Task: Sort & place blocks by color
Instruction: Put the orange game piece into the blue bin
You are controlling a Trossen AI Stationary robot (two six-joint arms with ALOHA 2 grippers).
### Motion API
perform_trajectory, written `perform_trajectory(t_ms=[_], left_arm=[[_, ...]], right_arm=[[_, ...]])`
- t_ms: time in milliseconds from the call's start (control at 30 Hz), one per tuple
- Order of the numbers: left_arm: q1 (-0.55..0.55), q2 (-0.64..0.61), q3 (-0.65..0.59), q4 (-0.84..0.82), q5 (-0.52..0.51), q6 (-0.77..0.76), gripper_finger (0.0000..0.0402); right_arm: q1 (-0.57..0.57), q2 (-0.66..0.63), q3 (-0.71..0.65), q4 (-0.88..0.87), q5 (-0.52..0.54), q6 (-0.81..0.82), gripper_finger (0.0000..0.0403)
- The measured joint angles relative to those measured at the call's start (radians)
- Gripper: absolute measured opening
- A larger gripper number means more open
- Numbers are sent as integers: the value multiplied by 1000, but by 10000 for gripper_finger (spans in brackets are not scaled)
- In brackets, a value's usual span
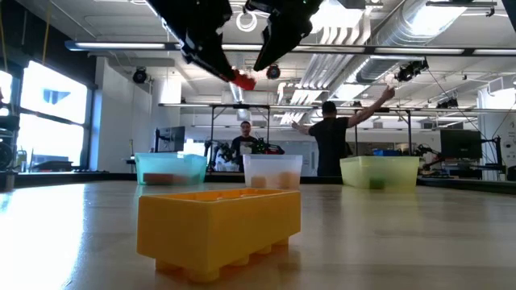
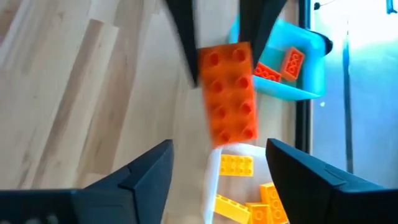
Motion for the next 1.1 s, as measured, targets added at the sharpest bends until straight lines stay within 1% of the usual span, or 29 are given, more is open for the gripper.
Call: perform_trajectory(t_ms=[100, 167, 367, 567, 733, 833, 933, 1000, 1100], left_arm=[[34, 0, 0, -58, -41, -43, 116], [66, 0, 0, -92, -50, -66, 116], [193, 0, 0, -178, -54, -85, 116], [334, 0, 0, -261, 42, -85, 116], [428, 7, 0, -340, 71, -85, 117], [475, 7, 0, -385, 108, -70, 117], [513, 7, 0, -420, 161, -42, 117], [529, 7, 0, -435, 167, -39, 117], [554, 7, 0, -450, 163, -12, 117]], right_arm=[[0, 0, 0, 12, 14, -5, 248], [0, 0, 0, 17, 15, 10, 249], [0, 0, 0, 74, 16, 154, 249], [0, 0, 0, 81, 15, 343, 250], [0, 0, 0, 81, 15, 535, 250], [4, 0, 0, 80, -2, 629, 250], [14, 0, 0, 79, -48, 715, 250], [24, 0, 0, 79, -72, 766, 250], [44, 0, 0, 78, -70, 844, 250]])
